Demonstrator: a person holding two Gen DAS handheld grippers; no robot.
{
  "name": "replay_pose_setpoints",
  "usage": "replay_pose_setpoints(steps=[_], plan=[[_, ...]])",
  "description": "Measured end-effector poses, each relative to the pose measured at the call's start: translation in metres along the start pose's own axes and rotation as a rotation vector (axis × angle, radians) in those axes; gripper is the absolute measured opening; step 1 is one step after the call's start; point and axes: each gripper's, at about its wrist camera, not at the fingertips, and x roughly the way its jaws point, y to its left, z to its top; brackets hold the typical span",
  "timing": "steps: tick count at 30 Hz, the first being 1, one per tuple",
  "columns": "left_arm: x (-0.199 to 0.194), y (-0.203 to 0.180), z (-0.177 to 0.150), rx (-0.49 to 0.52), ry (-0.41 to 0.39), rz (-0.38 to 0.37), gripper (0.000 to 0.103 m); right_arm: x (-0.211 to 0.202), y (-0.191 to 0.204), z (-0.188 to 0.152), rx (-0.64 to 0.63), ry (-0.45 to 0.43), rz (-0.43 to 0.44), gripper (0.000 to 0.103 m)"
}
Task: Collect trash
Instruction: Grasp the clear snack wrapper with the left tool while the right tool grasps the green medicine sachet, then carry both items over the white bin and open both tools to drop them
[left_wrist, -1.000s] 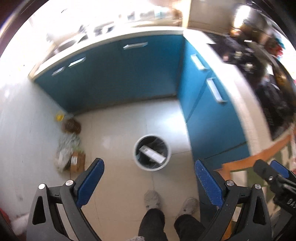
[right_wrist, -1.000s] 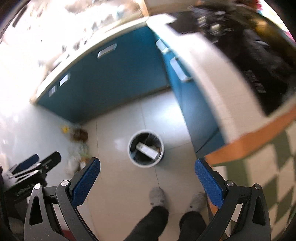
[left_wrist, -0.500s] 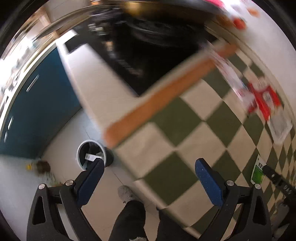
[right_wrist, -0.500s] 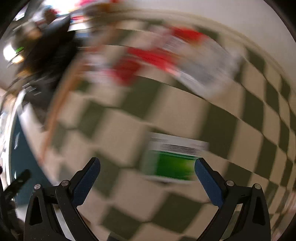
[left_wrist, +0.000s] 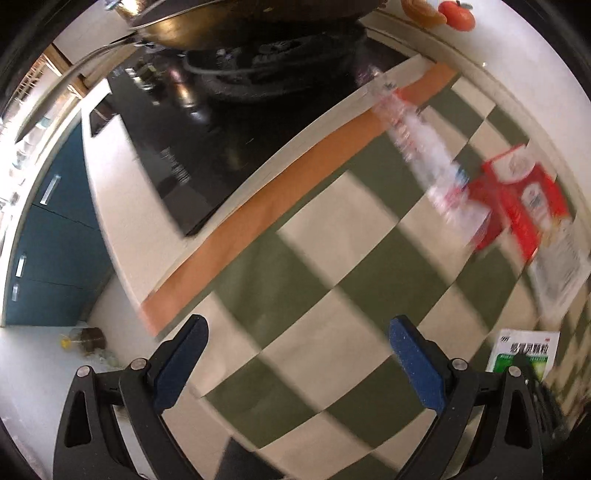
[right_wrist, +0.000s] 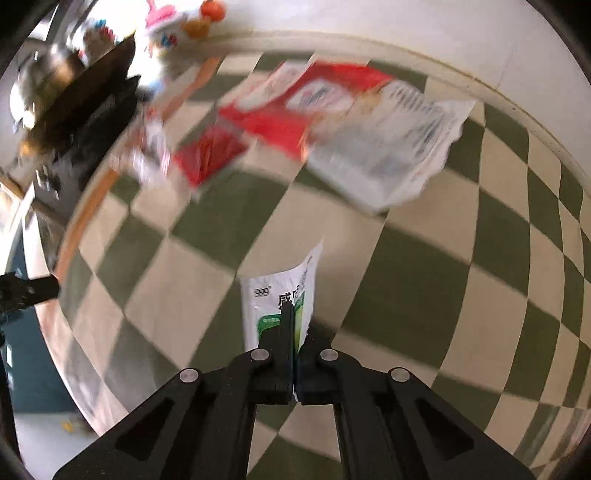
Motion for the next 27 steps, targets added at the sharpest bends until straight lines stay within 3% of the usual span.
replay_pose_setpoints(steps=[5, 8, 10, 11, 16, 18, 22, 27], plan=[[0.008, -0.034, 0.057, -0.052, 0.033, -0.175, 0.099, -0.02, -0.03, 0.042, 0.098, -0.064, 0.064, 0.0], [0.021, -0.058, 0.085, -0.044, 0.048, -0.226, 0.099, -0.027, -0.029, 0.059, 0.112, -0.096, 0.061, 0.0], [0.033, -0.069, 0.1, -0.025, 0.068, -0.239, 0.079, -0.019, -0.018, 0.072, 0.115, -0.107, 0.05, 0.0], [0.041, -0.076, 0.106, -0.008, 0.086, -0.232, 0.073, -0.021, -0.022, 0.075, 0.119, -0.109, 0.044, 0.0], [0.065, -0.099, 0.108, 0.093, 0.138, -0.228, 0.012, -0.005, -0.02, 0.085, 0.138, -0.098, 0.034, 0.0], [0.067, -0.102, 0.102, 0.13, 0.137, -0.225, 0.004, -0.004, -0.017, 0.081, 0.131, -0.09, 0.032, 0.0], [0.048, -0.092, 0.084, 0.164, 0.08, -0.228, 0.001, -0.011, -0.008, 0.072, 0.122, -0.088, 0.038, 0.0], [0.003, -0.051, 0.054, 0.154, -0.004, -0.264, 0.001, -0.031, 0.014, 0.059, 0.078, -0.096, 0.067, 0.0]])
